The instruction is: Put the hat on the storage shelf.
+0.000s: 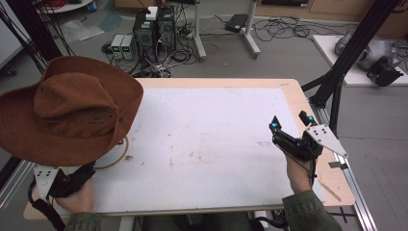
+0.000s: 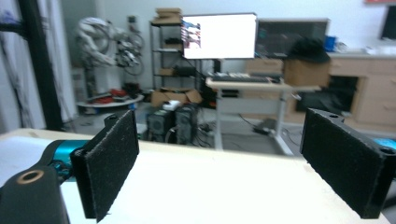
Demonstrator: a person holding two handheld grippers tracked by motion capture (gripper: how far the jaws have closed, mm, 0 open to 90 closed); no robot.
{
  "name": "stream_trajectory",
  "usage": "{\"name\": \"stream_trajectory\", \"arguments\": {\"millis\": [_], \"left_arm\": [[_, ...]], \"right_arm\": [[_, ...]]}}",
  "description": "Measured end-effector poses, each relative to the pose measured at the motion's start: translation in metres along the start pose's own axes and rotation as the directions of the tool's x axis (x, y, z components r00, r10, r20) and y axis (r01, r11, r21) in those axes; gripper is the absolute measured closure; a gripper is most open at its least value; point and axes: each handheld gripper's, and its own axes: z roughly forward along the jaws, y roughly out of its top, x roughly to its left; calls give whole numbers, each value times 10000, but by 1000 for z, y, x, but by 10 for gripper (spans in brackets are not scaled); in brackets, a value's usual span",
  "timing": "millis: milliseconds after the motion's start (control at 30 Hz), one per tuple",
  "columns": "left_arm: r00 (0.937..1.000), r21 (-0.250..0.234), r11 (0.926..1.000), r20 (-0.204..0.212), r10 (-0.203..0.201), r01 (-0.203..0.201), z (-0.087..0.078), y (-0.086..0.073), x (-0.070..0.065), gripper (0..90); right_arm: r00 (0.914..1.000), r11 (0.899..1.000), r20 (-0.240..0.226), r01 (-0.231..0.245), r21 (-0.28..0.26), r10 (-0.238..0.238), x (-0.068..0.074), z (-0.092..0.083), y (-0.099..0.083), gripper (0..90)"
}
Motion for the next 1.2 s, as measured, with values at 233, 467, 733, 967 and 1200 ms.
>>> {"name": "stream_trajectory", "arguments": {"millis": [233,467,733,967,1200], "left_arm": [[10000,-24,10000,-17,56,-56,-1,1,0,123],[9999,-39,9999,57,124,-124,0,1,-3,123],[10000,-52,10000,37,65,-65,-2,2,-3,123],[10000,-44,10000,71,28,-27,-1,1,-2,123],[10000,-32,10000,56,-38,38,-1,1,-1,123]], "right_arm": [[9976,9990,561,-413,192,401,-13,-11,-48,110],[9955,9976,810,-524,448,486,-21,-18,-83,110],[9947,9971,962,-410,636,348,-21,-17,-91,111],[9945,9983,1037,-224,532,168,-21,-18,-90,111],[9936,9981,1093,-325,525,266,-22,-18,-90,111]]}}
